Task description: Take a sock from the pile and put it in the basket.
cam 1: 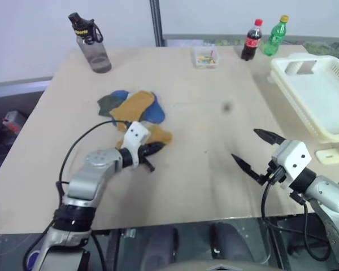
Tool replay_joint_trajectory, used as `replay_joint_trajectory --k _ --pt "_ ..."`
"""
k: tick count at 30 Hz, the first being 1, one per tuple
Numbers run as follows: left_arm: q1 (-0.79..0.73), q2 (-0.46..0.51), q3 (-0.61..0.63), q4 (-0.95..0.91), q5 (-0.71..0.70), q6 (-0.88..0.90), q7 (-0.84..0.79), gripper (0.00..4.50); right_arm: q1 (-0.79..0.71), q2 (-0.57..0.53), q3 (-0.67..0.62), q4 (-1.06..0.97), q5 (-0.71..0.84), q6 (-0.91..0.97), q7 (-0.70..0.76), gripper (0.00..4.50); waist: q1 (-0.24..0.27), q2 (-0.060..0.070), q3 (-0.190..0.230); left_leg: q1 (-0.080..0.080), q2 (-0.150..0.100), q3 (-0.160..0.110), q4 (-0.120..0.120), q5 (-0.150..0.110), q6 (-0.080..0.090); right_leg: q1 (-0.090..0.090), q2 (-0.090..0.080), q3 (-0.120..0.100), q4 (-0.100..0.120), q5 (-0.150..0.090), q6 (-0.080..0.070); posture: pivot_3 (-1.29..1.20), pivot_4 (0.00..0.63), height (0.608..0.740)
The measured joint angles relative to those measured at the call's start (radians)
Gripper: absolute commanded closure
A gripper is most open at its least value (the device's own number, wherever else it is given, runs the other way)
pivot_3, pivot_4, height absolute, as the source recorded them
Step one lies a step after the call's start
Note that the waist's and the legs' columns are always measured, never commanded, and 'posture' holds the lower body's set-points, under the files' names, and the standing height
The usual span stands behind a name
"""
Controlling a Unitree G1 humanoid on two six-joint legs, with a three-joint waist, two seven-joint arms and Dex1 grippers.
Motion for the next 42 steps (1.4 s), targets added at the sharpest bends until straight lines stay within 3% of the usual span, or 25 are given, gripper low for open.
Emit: replay_joint_trajectory --k 5,12,17,18,20,24,29,35,39,41,42 --pt "-0.009 0.006 -0.031 -0.088 -0.105 0.091 -0.064 4.42 0.003 0.001 0.002 0.000 0.000 0.001 -0.003 0.00 0.005 0.000 0.000 0.000 -0.001 0.000 0.000 0.000 0.000 0.001 0.000 0.000 0.000 0.000 0.000 0.00 0.150 0.740" --pt "-0.223 -0.272 -0.305 0.084 -0.005 0.041 -0.032 4.42 0.058 -0.002 -0.009 -0.023 0.009 0.076 -0.021 0.00 0.020 -0.001 0.000 -0.001 -0.004 0.000 0.002 0.000 0.000 0.001 0.001 0.000 -0.001 0.001 0.002 0.00 0.150 0.740" --pt "-0.320 -0.330 -0.380 0.255 0.076 -0.097 -0.086 4.42 0.111 -0.003 -0.041 -0.079 0.053 0.194 -0.052 0.00 0.011 -0.001 0.000 0.000 -0.003 0.000 0.001 0.000 0.000 0.000 0.003 0.001 0.000 0.001 0.001 0.00 0.150 0.740" --pt "-0.320 -0.332 -0.390 0.273 0.086 -0.120 -0.107 4.03 0.114 -0.003 -0.042 -0.096 0.054 0.224 -0.068 0.00 0.008 -0.001 0.000 -0.001 -0.003 0.000 0.001 0.000 0.000 0.000 0.003 0.001 0.000 0.000 0.000 0.00 0.150 0.740" --pt "-0.318 -0.321 -0.398 0.277 0.088 -0.140 -0.147 3.56 0.114 -0.004 -0.041 -0.114 0.055 0.264 -0.086 0.00 0.006 -0.001 0.000 -0.001 -0.003 0.000 0.001 0.000 0.000 0.000 0.003 0.001 -0.001 0.000 0.000 0.00 0.150 0.740" --pt "-0.284 -0.259 -0.362 0.241 0.066 -0.153 -0.193 2.05 0.071 0.002 -0.039 -0.116 0.096 0.349 -0.105 0.00 -0.004 -0.001 0.000 -0.001 -0.002 0.000 0.001 0.000 0.000 0.000 0.003 0.001 0.000 0.000 0.000 0.00 0.150 0.740" --pt "-0.187 -0.100 -0.208 0.054 -0.049 -0.055 -0.231 2.05 -0.049 0.017 -0.013 -0.098 0.147 0.461 -0.130 0.00 -0.005 -0.001 0.000 -0.001 0.001 0.000 0.001 0.000 0.000 -0.002 0.002 0.001 0.001 0.000 0.000 0.00 0.150 0.740" --pt "-0.095 -0.073 -0.100 0.026 -0.039 -0.004 -0.080 2.05 -0.154 0.046 0.112 0.089 0.107 0.473 -0.150 0.00 0.006 -0.001 0.000 -0.003 -0.002 -0.001 0.001 0.000 0.000 -0.002 0.001 0.000 0.000 0.001 0.002 0.00 0.150 0.740" --pt "-0.079 -0.079 -0.111 0.113 0.068 -0.060 0.013 2.00 -0.170 0.056 0.188 0.204 0.067 0.447 -0.142 1.25 0.002 -0.001 0.001 -0.003 -0.003 -0.001 0.001 0.000 0.000 -0.002 0.001 0.000 -0.001 0.002 0.003 0.00 0.150 0.740" --pt "-0.081 -0.094 -0.121 0.119 0.083 -0.076 0.030 2.57 -0.171 0.056 0.197 0.224 0.056 0.430 -0.139 2.27 0.004 -0.001 0.000 -0.003 -0.003 -0.001 0.001 0.000 0.000 -0.002 0.001 -0.001 -0.001 0.002 0.004 0.00 0.150 0.740" --pt "-0.086 -0.113 -0.127 0.132 0.099 -0.090 0.049 2.74 -0.174 0.057 0.205 0.236 0.049 0.410 -0.135 2.54 0.006 -0.001 0.000 -0.002 -0.003 -0.001 0.001 0.000 0.000 -0.001 0.000 0.000 -0.001 0.002 0.004 0.00 0.150 0.740"
